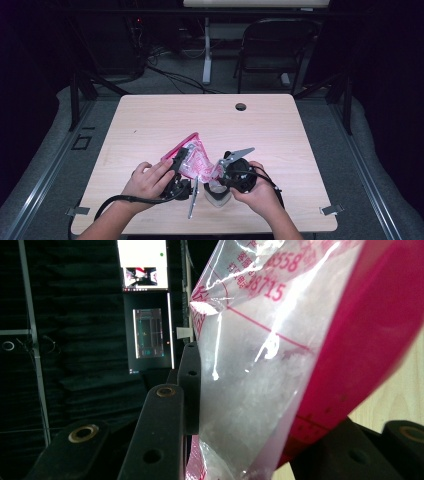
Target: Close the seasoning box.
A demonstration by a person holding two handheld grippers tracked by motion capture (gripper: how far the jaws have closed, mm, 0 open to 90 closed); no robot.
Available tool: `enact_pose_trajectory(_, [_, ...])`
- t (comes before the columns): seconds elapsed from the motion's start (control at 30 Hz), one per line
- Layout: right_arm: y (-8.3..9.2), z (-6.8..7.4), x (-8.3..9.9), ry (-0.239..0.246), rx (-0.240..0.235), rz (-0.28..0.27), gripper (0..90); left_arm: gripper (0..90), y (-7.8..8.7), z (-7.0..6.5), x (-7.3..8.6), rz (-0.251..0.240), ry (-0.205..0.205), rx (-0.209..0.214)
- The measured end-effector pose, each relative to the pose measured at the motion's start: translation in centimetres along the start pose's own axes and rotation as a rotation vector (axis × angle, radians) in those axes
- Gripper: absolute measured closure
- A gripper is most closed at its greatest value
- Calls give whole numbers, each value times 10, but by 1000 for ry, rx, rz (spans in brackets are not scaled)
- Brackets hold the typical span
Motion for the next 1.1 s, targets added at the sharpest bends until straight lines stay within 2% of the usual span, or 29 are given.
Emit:
enact_pose_trajectory(0.23, [0,0,0,1,0,3,899,716,1,-1,-1,-1,2,9])
enact_pose_trajectory(0.4, [0,1,1,1,0,3,899,723,2,0,-2,-5,-18,-3])
enact_pose_trajectory(0.5, [0,1,1,2,2,2,899,726,3,0,-2,-1,-12,6])
enact_pose_trajectory(0.6, [0,2,1,3,4,-1,900,726,4,1,-3,-5,-21,-6])
enact_pose_trajectory(0.93, [0,1,2,4,7,7,900,736,5,2,-5,-11,-27,-5])
enact_pose_trajectory(1.03, [-2,1,2,-9,4,-3,900,742,5,1,-5,-13,-29,-5])
enact_pose_trajectory(1.1, [-1,0,3,-1,4,10,900,743,5,1,-5,-14,-29,-5])
Point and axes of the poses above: each handheld gripper's, and its own axes: y roughly backward along the jaws, x roughly out of its underside, z roughly to its left, the point moved 4 cm from there along -y, roughly forward along the jaws
